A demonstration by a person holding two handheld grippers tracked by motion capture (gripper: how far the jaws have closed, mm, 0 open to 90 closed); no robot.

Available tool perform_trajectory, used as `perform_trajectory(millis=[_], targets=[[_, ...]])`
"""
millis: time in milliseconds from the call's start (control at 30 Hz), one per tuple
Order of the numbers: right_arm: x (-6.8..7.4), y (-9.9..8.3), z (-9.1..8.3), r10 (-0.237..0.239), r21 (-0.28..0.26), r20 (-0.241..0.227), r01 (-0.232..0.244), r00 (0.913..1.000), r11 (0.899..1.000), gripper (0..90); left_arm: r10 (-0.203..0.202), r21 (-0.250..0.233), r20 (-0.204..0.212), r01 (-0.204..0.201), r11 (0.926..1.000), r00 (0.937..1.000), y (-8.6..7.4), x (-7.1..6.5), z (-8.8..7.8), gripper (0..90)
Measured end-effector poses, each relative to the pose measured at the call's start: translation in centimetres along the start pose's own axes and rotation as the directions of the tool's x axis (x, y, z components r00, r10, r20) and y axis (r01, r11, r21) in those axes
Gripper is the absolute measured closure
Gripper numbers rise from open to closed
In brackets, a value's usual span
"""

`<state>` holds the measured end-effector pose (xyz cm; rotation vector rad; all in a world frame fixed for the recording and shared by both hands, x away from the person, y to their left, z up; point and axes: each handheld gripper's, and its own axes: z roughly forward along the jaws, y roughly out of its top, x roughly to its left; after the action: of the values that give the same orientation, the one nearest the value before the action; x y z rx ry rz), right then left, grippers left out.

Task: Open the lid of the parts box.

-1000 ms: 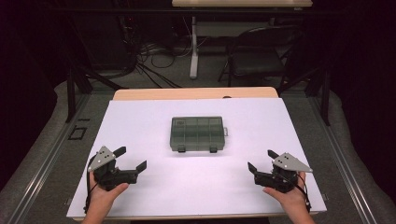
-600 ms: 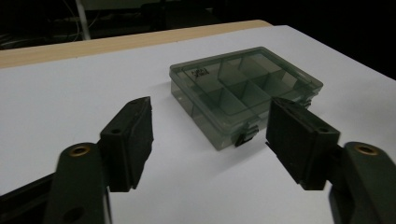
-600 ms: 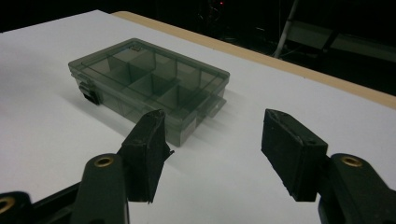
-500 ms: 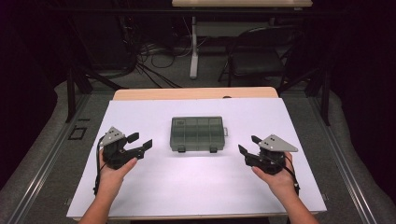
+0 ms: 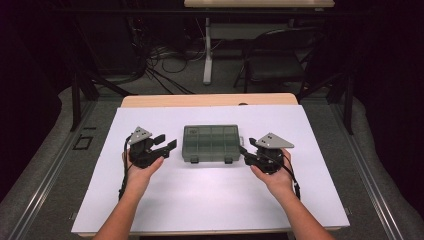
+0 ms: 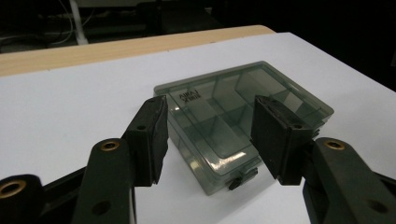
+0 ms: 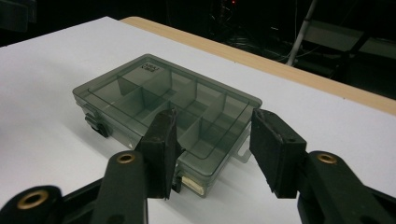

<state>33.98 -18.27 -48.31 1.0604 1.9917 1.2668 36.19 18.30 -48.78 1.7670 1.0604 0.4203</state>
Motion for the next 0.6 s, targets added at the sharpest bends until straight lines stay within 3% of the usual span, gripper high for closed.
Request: perform_trajectory(millis=[100,200,233,400,533,600], targets=[[-0.2,-1.2,0.6,0.024,0.004,-0.008,-0.024,0.9997,1.0,57.5,-0.001,0.007,-0.001,0.001,1.0,1.0,-0.8,-0.2,0.5,52.7],[-0.3,-2.1,1.0,0.035,0.02,-0.007,-0.035,0.9994,0.999,62.6,0.012,0.041,0.005,-0.012,0.9991,0.9999,-1.9,-0.4,1.0,58.7],[-0.4,-3.0,1.4,0.059,0.041,-0.021,-0.058,0.998,0.997,67.3,0.015,0.056,0.014,-0.016,0.9983,0.9998,-2.6,-0.4,1.2,64.0],[-0.2,-4.0,2.0,0.073,0.06,-0.023,-0.071,0.9971,0.996,79.3,0.027,0.079,0.03,-0.029,0.9965,0.9992,-3.2,-0.7,1.5,76.4],[0.2,-4.2,2.3,0.056,0.073,-0.025,-0.054,0.9981,0.996,86.7,0.052,0.081,0.039,-0.055,0.9952,0.9979,-3.5,-1.0,1.7,86.0],[0.4,-4.4,2.5,0.045,0.08,-0.035,-0.042,0.9984,0.996,89.0,0.041,0.093,0.045,-0.045,0.9946,0.9982,-3.6,-1.1,1.8,88.7]])
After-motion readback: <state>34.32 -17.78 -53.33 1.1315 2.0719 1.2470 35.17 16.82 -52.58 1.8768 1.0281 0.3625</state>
